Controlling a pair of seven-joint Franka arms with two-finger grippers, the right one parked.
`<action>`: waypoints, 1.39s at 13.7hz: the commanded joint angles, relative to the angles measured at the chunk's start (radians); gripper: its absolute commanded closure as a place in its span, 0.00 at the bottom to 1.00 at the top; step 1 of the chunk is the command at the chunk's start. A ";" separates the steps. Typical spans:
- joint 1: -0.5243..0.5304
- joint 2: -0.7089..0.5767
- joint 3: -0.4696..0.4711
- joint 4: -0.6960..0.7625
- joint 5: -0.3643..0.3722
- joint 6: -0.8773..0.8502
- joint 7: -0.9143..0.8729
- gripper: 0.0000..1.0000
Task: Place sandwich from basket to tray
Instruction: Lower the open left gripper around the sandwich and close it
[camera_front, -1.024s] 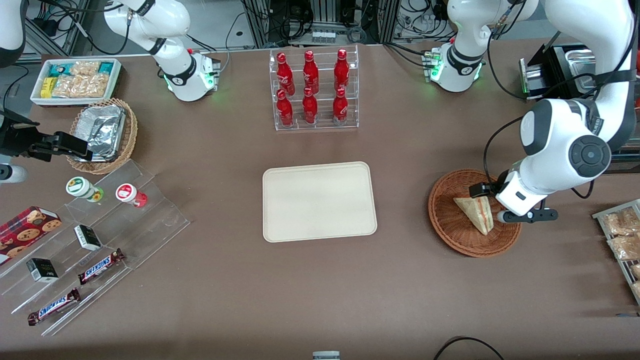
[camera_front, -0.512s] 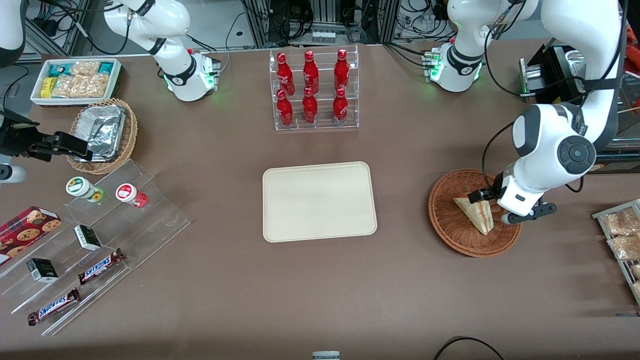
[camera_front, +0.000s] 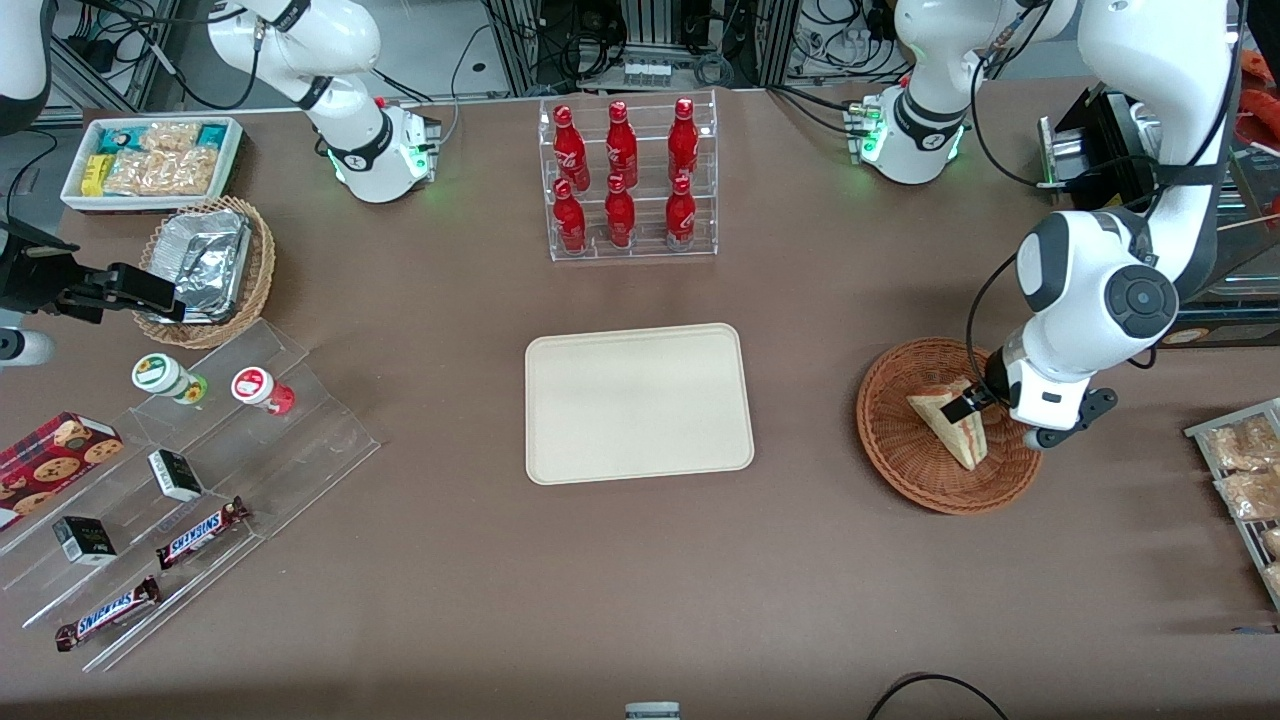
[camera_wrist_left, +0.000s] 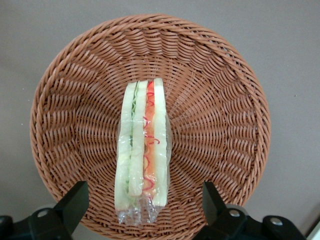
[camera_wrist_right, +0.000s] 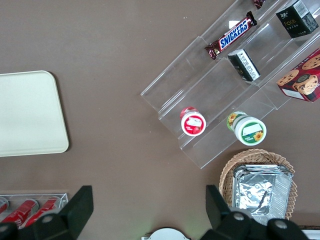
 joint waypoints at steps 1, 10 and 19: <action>-0.006 -0.003 -0.005 -0.020 0.001 0.023 -0.023 0.00; -0.004 0.077 -0.003 -0.052 0.004 0.147 -0.019 0.00; -0.004 0.022 -0.002 -0.060 0.009 0.052 0.046 1.00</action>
